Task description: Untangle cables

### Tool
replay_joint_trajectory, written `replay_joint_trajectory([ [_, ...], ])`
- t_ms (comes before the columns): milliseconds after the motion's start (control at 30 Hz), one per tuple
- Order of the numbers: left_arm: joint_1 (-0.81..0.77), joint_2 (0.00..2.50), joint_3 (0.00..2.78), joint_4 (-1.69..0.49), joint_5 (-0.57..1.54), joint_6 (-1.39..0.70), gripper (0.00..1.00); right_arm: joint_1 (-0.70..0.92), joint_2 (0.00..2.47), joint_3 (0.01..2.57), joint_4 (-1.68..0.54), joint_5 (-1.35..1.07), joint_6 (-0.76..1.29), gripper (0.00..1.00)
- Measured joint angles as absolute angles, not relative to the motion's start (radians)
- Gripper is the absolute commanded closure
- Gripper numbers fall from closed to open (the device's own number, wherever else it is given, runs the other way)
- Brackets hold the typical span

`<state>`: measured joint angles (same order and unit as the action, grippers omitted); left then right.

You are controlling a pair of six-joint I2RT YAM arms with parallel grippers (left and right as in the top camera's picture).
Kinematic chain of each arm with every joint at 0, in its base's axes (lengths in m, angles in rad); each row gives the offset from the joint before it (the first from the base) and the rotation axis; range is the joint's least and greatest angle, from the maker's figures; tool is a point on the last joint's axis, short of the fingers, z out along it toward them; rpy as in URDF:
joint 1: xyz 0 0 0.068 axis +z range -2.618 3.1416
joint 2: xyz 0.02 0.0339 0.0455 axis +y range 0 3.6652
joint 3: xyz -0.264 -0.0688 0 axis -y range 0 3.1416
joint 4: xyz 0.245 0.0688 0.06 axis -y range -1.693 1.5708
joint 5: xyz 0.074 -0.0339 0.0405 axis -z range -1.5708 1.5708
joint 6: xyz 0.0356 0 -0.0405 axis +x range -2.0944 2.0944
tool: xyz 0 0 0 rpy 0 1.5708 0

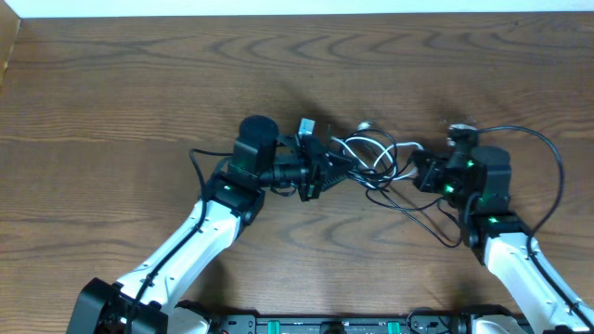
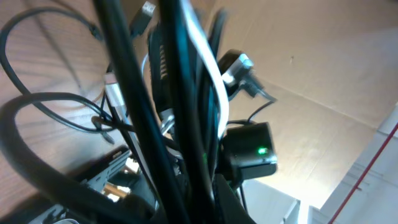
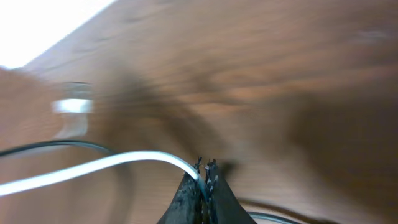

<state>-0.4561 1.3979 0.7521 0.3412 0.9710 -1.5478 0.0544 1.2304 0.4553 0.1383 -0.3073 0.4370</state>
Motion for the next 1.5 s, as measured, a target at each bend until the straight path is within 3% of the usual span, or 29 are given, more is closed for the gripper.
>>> replay_joint_trajectory([
  [200, -0.349, 1.398, 0.752, 0.377, 0.965, -1.52, 0.92, -0.081, 1.12, 0.455, -0.007, -0.163, 0.424, 0.99],
  [533, -0.264, 1.399, 0.752, 0.368, 0.907, -1.29, 0.92, -0.199, 0.887, 0.455, -0.122, -0.176, 0.412, 0.99],
  [767, -0.26, 1.399, 0.753, 0.147, 0.696, -1.107, 0.92, -0.209, 0.754, 0.454, -0.166, -0.233, 0.409, 0.99],
  [967, -0.255, 1.399, 0.752, 0.019, 0.509, -1.089, 0.92, -0.218, 0.693, 0.453, -0.218, -0.288, 0.422, 0.99],
  [1100, -0.221, 1.399, 0.749, 0.203, 0.606, -1.07, 0.92, -0.244, 0.696, 0.453, -0.266, -0.375, 0.43, 0.99],
  [1233, -0.219, 1.397, 0.752, 0.425, 0.881, -0.906, 0.92, -0.244, 0.71, 0.453, -0.328, -0.415, 0.4, 0.98],
  [1400, -0.223, 1.395, 0.752, 0.353, 1.115, -0.682, 0.92, -0.244, 0.714, 0.453, -0.39, -0.428, 0.383, 0.78],
  [1500, -0.223, 1.395, 0.752, 0.348, 1.139, -0.673, 0.92, -0.244, 0.714, 0.453, -0.398, -0.489, 0.378, 0.71],
])
